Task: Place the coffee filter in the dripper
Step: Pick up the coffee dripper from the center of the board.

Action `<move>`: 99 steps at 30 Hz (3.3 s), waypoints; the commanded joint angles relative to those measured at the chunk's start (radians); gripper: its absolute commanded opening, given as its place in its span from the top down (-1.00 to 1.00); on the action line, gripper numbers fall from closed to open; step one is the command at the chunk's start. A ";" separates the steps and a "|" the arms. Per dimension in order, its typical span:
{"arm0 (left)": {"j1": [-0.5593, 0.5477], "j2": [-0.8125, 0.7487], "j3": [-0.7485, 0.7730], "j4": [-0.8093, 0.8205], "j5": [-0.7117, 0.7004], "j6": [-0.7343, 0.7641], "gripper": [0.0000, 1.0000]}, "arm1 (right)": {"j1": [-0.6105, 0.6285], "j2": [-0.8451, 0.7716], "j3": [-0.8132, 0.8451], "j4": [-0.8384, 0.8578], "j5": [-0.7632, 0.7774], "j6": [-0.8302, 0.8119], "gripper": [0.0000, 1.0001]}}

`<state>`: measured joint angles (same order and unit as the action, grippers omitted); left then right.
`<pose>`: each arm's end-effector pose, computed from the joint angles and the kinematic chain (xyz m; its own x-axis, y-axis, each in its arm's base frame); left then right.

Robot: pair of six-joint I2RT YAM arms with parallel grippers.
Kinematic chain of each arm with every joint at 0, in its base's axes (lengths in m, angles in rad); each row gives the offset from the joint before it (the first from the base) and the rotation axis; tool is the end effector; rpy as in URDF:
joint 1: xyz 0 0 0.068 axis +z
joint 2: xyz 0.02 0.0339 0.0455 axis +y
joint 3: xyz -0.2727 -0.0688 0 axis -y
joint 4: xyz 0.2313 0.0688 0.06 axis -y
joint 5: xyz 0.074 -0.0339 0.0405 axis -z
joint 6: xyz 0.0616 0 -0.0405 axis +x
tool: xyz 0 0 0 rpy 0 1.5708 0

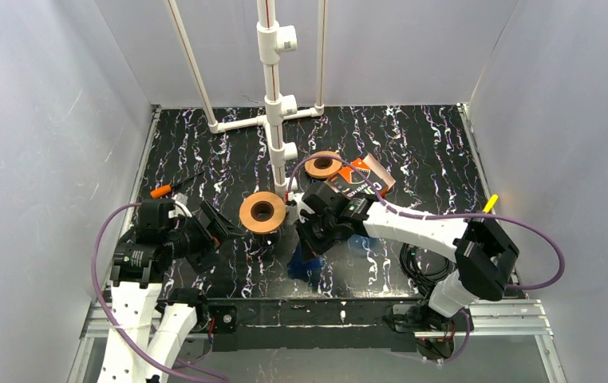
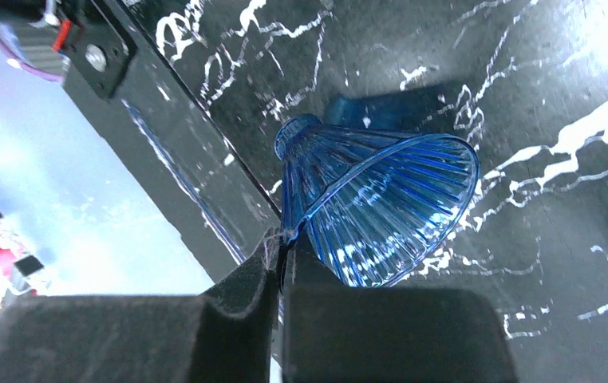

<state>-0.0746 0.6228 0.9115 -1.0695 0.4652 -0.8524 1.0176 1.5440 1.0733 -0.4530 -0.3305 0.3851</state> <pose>0.0925 -0.0346 0.3051 -0.7514 -0.6186 -0.2298 -0.2754 0.6105 -0.7426 0.1542 0.2877 0.2292 -0.7294 -0.5050 -0.4615 -0.6837 0.5613 0.4664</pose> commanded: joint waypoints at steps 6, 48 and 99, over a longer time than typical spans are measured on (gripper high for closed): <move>-0.005 -0.017 -0.021 -0.041 0.026 -0.004 -0.97 | 0.153 -0.012 0.173 -0.285 0.237 -0.113 0.97; -0.004 0.229 0.176 -0.080 0.232 0.225 -0.96 | 0.558 0.060 0.603 -0.417 0.888 -0.667 0.97; -0.487 0.539 0.386 -0.138 -0.116 0.368 1.00 | 0.650 0.220 0.662 -0.459 0.993 -0.822 0.97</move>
<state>-0.5663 1.1980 1.2995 -1.2259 0.3069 -0.4118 1.6623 1.7775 1.7493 -0.9699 0.6121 -0.4660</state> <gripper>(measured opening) 0.065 0.056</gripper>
